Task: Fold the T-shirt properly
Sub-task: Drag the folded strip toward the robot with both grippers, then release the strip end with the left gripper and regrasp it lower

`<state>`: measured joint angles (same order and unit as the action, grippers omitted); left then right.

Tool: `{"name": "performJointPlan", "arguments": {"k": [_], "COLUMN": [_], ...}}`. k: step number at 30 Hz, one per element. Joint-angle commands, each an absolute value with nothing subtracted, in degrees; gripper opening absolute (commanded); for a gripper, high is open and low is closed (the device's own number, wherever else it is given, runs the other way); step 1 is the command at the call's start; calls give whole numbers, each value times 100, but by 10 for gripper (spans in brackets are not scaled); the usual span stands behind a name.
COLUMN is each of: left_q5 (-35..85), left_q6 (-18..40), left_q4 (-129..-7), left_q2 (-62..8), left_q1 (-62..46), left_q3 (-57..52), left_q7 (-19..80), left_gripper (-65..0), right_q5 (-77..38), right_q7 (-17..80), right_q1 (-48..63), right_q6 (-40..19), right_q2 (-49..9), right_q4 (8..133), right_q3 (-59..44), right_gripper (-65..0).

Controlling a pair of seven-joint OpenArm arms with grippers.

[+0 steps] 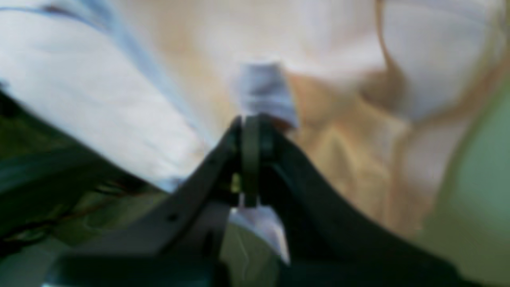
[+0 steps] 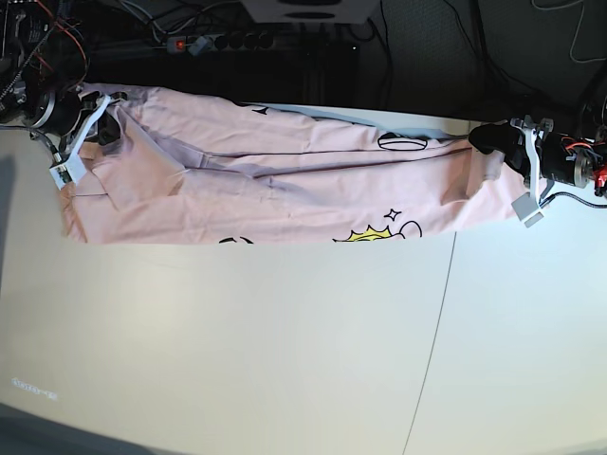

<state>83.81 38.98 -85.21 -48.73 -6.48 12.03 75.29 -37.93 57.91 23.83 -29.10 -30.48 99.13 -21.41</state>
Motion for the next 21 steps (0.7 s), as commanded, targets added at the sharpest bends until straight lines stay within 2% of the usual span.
{"name": "performJointPlan", "arguments": {"k": [1, 6, 11, 13, 16, 17, 21], "left_q5": [8473, 7494, 7411, 7404, 7408, 7411, 7358], "left_q6": [4000, 4000, 4000, 4000, 4000, 4000, 4000], "left_q4": [-8586, -8580, -8580, -8580, -8576, -8569, -8569], "left_q2": [-5002, -5000, -5002, -5006, -5004, -5006, -5039], "left_q1": [-569, -569, -539, -521, -530, -530, -576], "left_q3": [1090, 596, -1, -191, -368, -379, -377], "left_q7": [7347, 6637, 6534, 6545, 6580, 6578, 6578], "left_gripper": [-486, -484, -480, -435, -278, -261, -259], "right_q5": [-3778, -3791, -4123, -4311, -4383, -4394, -4394], "right_q7": [5701, 5487, 5483, 5463, 5461, 5461, 5463], "right_q1": [2366, 2351, 2320, 2320, 2320, 2320, 2320], "right_q6": [-3275, -3260, -3258, -3258, -3260, -3260, -3260], "right_q2": [-3194, -3286, -3315, -3367, -3426, -3441, -3444], "right_q4": [9883, 9684, 9686, 9686, 9690, 9690, 9690], "right_q3": [-2231, -2449, -2550, -2550, -2550, -2550, -2550], "right_gripper": [-650, -650, -650, -650, -650, -650, -650]}}
